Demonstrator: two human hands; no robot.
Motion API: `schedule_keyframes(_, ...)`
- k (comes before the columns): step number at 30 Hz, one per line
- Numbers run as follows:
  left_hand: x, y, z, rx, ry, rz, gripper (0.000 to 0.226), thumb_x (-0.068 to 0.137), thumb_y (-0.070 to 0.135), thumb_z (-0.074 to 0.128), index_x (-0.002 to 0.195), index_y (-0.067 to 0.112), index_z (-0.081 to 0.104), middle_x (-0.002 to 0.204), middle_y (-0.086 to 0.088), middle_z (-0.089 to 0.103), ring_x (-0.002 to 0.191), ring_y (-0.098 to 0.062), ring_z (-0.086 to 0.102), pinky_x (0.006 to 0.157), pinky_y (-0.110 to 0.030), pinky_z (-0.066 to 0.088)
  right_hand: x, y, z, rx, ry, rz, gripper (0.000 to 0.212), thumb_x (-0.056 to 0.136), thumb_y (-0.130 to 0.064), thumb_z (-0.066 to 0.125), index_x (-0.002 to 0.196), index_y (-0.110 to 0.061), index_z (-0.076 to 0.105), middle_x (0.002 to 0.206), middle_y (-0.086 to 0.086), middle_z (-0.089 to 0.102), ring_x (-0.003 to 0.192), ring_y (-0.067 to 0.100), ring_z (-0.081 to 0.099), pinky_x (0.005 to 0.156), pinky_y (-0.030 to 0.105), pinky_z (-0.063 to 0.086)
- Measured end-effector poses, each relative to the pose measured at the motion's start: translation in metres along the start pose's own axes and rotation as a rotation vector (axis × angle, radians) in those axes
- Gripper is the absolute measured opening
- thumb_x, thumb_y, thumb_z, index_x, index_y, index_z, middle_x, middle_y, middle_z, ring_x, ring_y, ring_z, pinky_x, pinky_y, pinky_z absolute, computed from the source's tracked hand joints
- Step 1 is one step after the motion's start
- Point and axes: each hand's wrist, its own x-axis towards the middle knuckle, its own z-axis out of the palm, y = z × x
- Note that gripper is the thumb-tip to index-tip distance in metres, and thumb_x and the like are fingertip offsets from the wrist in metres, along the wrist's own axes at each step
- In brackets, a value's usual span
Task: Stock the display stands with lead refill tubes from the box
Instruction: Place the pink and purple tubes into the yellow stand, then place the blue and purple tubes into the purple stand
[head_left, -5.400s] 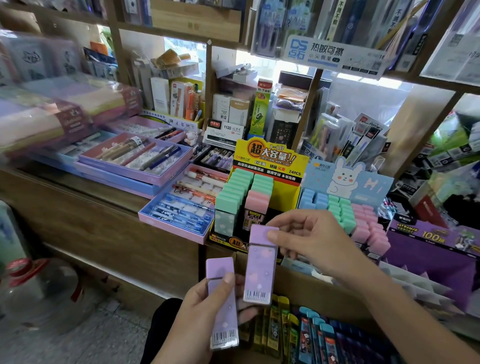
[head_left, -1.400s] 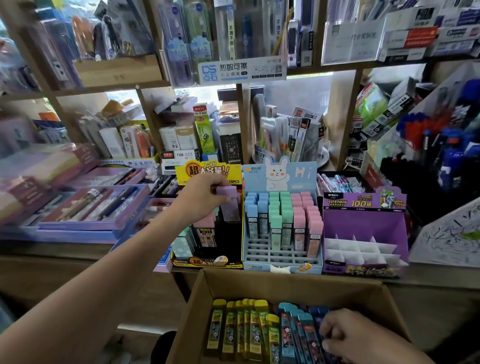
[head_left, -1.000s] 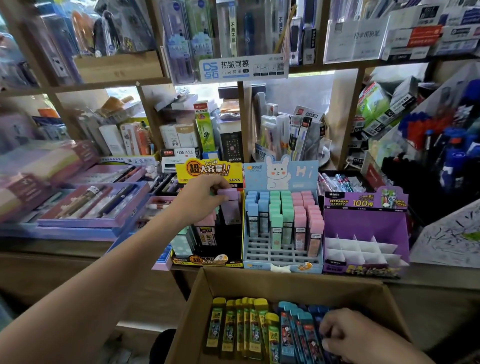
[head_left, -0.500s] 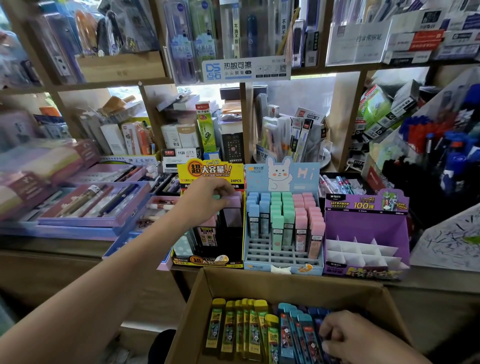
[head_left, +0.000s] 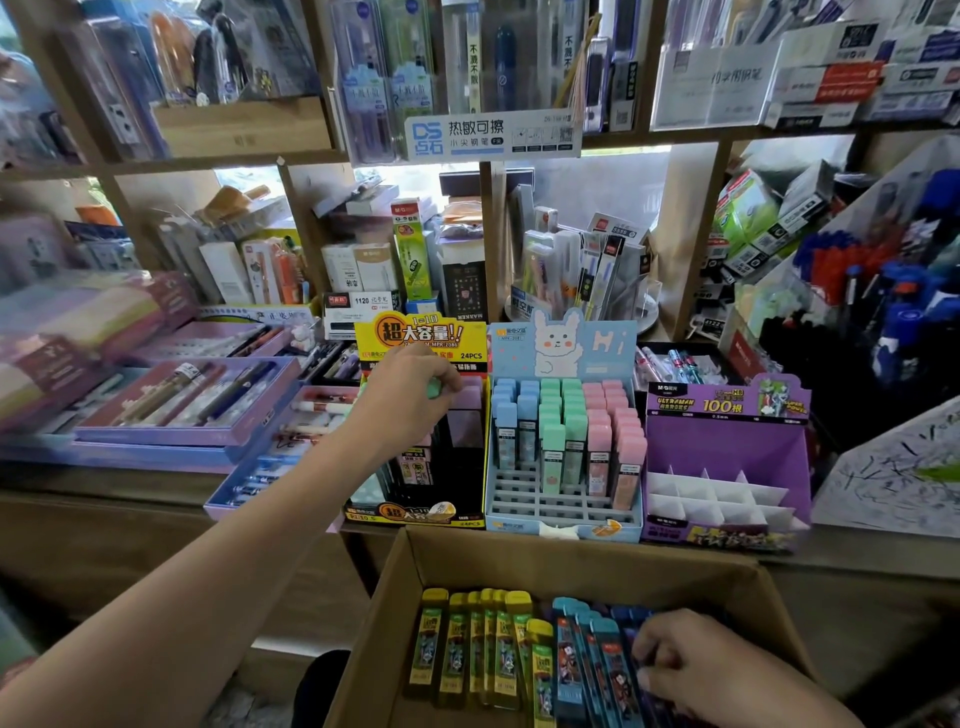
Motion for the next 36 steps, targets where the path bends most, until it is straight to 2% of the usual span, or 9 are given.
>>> schedule_keyframes(2,-0.012,0.007,-0.002,-0.038,0.044,-0.02,0.009,0.091,0.014,0.069,0.097,0.018,0.076,0.101,0.005,0.056,0.11,-0.023,0.051,0.094,-0.037,0.044,0.0,-0.003,-0.001,-0.006,0.002,-0.027,0.017,0.088,-0.04,0.077,0.102,-0.033,0.07,0.092,-0.006,0.074,0.077,0.001,0.07,0.07,0.017,0.053)
schedule_keyframes(6,-0.052,0.029,-0.007,-0.159,0.193,-0.038,0.011,0.09,0.01,0.069,0.093,0.02,0.074,0.098,0.008,0.059,0.096,-0.012,0.053,0.075,-0.011,0.038,-0.003,-0.008,0.001,0.016,0.012,-0.061,0.015,0.093,-0.035,0.074,0.105,-0.031,0.068,0.086,-0.003,0.076,0.072,0.002,0.068,0.066,0.018,0.051)
schedule_keyframes(9,-0.093,0.042,-0.003,-0.267,0.188,-0.057,0.015,0.087,0.011,0.072,0.09,0.026,0.072,0.089,0.016,0.059,0.078,-0.002,0.054,0.066,-0.011,0.04,-0.007,-0.014,0.002,0.039,0.035,-0.07,0.014,0.093,-0.034,0.075,0.105,-0.032,0.068,0.087,-0.004,0.074,0.071,0.0,0.066,0.065,0.018,0.049)
schedule_keyframes(16,-0.166,0.066,0.052,-0.606,-0.259,-0.339,0.029,0.087,0.023,0.075,0.106,0.041,0.063,0.097,0.016,0.066,0.094,0.002,0.062,0.08,-0.021,0.056,-0.023,-0.02,0.006,0.076,0.171,-0.025,0.024,0.097,-0.034,0.07,0.117,-0.034,0.058,0.104,-0.014,0.066,0.093,0.003,0.064,0.075,0.02,0.049)
schedule_keyframes(20,-0.181,0.086,0.086,-0.773,-0.522,-0.527,0.043,0.088,0.022,0.075,0.125,0.031,0.055,0.111,0.013,0.063,0.102,-0.003,0.062,0.073,-0.01,0.053,-0.029,-0.018,0.016,0.125,0.193,0.03,0.033,0.099,-0.026,0.068,0.13,-0.027,0.059,0.105,-0.019,0.063,0.096,-0.001,0.061,0.074,0.015,0.046)
schedule_keyframes(23,-0.186,0.094,0.103,-0.862,-0.575,-0.653,0.055,0.087,0.012,0.075,0.134,0.024,0.049,0.11,0.015,0.061,0.1,-0.002,0.061,0.067,-0.008,0.051,-0.027,-0.021,0.026,0.177,0.16,0.074,0.037,0.099,-0.017,0.066,0.135,-0.022,0.059,0.108,-0.016,0.064,0.1,0.001,0.062,0.082,0.017,0.051)
schedule_keyframes(27,-0.189,0.095,0.118,-0.896,-0.581,-0.76,0.07,0.083,0.011,0.077,0.143,0.022,0.043,0.104,0.022,0.055,0.097,0.004,0.055,0.07,-0.009,0.043,-0.02,-0.025,0.039,0.189,0.155,0.103,0.05,0.097,-0.011,0.065,0.145,-0.023,0.054,0.119,-0.012,0.063,0.109,0.007,0.061,0.099,0.029,0.055)
schedule_keyframes(31,-0.191,0.093,0.127,-0.987,-0.579,-0.866,0.067,0.081,0.008,0.075,0.141,0.021,0.047,0.112,0.012,0.063,0.104,-0.003,0.057,0.078,-0.016,0.045,-0.016,-0.029,0.045,0.187,0.126,0.12,0.046,0.099,-0.014,0.061,0.142,-0.03,0.053,0.113,-0.017,0.06,0.101,0.004,0.059,0.082,0.021,0.051)
schedule_keyframes(36,-0.192,0.096,0.136,-1.123,-0.556,-1.02,0.047,0.077,0.001,0.072,0.121,0.016,0.064,0.106,-0.004,0.076,0.108,-0.024,0.067,0.101,-0.043,0.053,-0.015,-0.033,0.052,0.139,0.089,0.141,0.059,0.1,-0.014,0.056,0.155,-0.029,0.041,0.153,-0.007,0.045,0.137,0.017,0.046,0.115,0.036,0.041)
